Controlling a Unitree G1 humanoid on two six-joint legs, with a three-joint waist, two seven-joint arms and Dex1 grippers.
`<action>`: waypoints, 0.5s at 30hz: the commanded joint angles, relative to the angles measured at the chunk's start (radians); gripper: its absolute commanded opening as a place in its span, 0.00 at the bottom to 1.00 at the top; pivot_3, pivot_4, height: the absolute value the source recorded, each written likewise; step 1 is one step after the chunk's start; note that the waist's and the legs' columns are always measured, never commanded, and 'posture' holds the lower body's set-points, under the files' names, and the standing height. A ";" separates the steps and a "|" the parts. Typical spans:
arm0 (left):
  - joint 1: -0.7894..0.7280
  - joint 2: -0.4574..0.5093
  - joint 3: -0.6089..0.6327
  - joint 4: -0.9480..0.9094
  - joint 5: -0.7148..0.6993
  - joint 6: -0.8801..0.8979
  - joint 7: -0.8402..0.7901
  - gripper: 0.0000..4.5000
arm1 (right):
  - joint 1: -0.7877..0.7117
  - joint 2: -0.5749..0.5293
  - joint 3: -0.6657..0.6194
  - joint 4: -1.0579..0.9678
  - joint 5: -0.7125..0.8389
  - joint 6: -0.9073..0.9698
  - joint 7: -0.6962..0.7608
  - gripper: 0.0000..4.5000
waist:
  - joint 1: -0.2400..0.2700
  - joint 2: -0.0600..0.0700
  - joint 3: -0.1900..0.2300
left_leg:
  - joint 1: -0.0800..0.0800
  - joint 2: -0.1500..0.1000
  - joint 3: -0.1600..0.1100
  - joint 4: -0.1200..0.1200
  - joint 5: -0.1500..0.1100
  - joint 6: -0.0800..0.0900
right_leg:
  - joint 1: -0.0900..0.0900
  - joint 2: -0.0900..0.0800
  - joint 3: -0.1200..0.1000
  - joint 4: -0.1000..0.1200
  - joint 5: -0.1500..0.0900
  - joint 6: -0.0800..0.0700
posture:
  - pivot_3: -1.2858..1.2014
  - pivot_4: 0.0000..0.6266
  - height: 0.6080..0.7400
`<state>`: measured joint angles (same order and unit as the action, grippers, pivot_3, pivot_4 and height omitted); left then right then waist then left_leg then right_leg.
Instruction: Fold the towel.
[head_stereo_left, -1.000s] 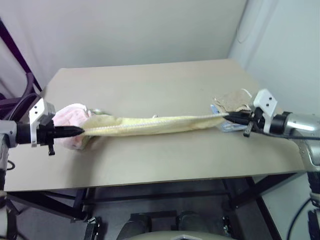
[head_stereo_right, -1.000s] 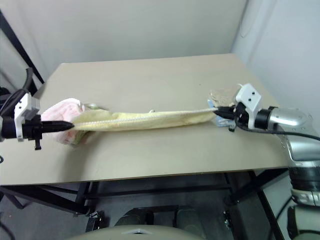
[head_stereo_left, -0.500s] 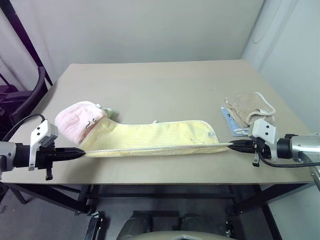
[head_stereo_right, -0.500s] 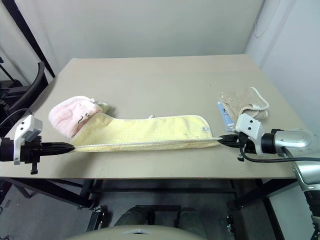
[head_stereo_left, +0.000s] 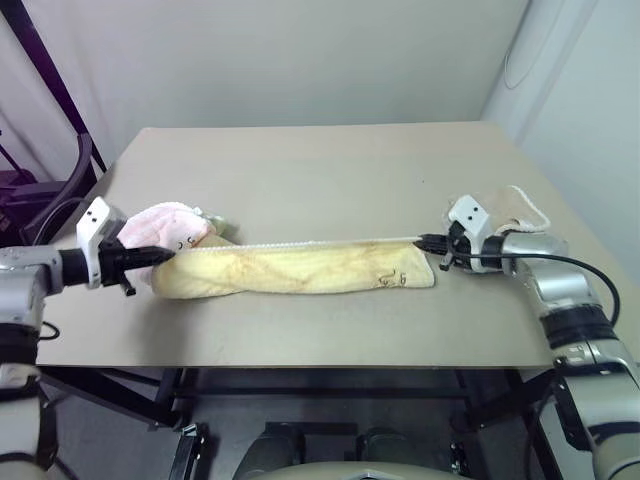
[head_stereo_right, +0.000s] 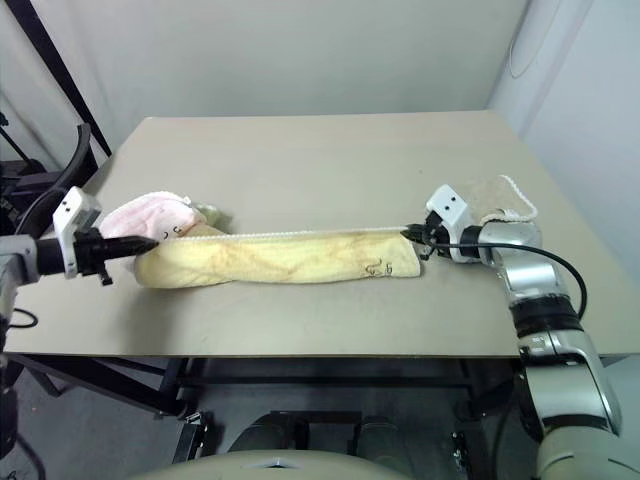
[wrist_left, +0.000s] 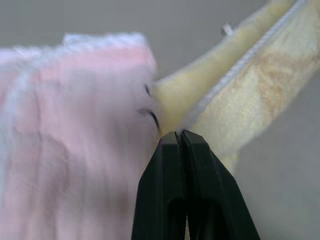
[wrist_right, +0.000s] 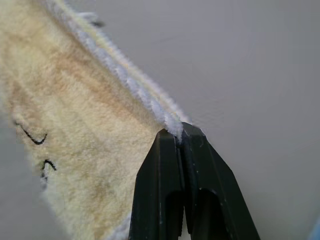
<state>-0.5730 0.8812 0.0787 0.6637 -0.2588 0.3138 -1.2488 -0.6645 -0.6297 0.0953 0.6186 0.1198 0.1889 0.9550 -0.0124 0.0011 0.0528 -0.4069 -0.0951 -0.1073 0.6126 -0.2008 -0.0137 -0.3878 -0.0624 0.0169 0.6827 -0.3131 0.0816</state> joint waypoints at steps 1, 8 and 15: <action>-0.103 -0.029 -0.042 0.139 0.074 -0.079 0.023 0.00 | -0.073 0.038 0.003 0.122 -0.055 -0.070 -0.068 0.00 | -0.001 0.000 0.000 | 0.000 0.000 0.000 0.000 0.000 0.000 | 0.000 0.000 0.000 0.000 0.000 0.000 | 0.52 0.00 1.00; -0.245 -0.098 -0.080 0.363 0.154 -0.171 0.064 0.00 | -0.144 0.107 -0.014 0.259 -0.073 -0.125 -0.088 0.00 | -0.010 0.000 0.000 | 0.000 0.000 0.000 0.001 0.001 -0.001 | 0.001 0.001 0.001 0.002 0.002 0.001 | 0.52 0.00 1.00; -0.262 -0.113 -0.071 0.421 0.174 -0.197 0.055 0.00 | -0.127 0.132 -0.015 0.210 -0.036 -0.075 0.032 0.11 | -0.015 0.000 0.000 | 0.000 0.000 0.000 0.002 0.001 -0.001 | 0.001 0.001 0.001 0.003 0.002 0.001 | 0.52 0.00 1.00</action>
<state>-0.8077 0.7601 -0.0074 1.0909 -0.0877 0.1304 -1.1897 -0.7772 -0.5051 0.1014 0.8796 0.0551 0.1063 0.9646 -0.0272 0.0008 0.0527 -0.4073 -0.0950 -0.1071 0.6146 -0.1998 -0.0144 -0.3871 -0.0609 0.0182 0.6862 -0.3111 0.0829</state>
